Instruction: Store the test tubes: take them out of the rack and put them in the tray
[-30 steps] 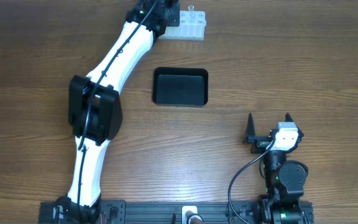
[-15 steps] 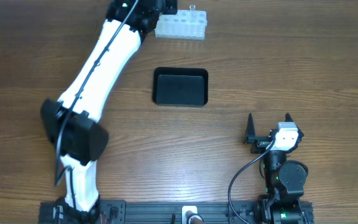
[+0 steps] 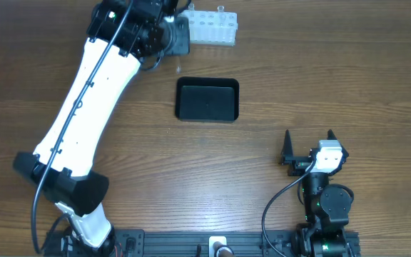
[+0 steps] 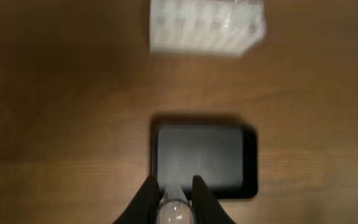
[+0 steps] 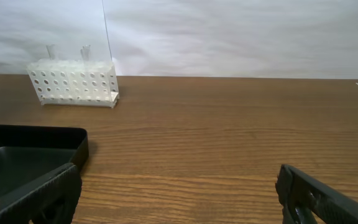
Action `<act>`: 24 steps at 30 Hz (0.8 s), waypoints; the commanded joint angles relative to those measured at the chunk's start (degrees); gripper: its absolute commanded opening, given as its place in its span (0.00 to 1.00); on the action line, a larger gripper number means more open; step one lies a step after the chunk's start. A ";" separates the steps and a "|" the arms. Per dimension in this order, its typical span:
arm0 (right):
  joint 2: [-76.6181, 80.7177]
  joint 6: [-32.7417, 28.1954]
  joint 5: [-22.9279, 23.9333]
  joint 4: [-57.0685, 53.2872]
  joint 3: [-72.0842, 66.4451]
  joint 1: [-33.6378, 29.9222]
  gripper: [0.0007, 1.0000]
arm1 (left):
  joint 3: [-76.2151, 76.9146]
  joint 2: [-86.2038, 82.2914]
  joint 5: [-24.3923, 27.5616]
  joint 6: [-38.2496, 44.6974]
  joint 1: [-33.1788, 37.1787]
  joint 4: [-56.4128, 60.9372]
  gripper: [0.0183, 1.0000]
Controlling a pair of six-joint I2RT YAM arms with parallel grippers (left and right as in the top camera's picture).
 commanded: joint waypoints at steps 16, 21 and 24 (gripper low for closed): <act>-0.52 0.15 -0.31 -0.20 -0.31 -0.44 0.99 | 0.44 18.43 10.49 -2.08 0.20 -6.03 0.02; -0.52 0.15 -0.33 -0.20 -0.31 -0.44 0.99 | 0.44 21.42 10.88 -2.08 0.24 -5.99 0.02; -0.52 0.15 -0.31 -0.20 -0.31 -0.44 0.99 | 0.44 22.75 10.84 -2.08 0.24 -5.79 0.02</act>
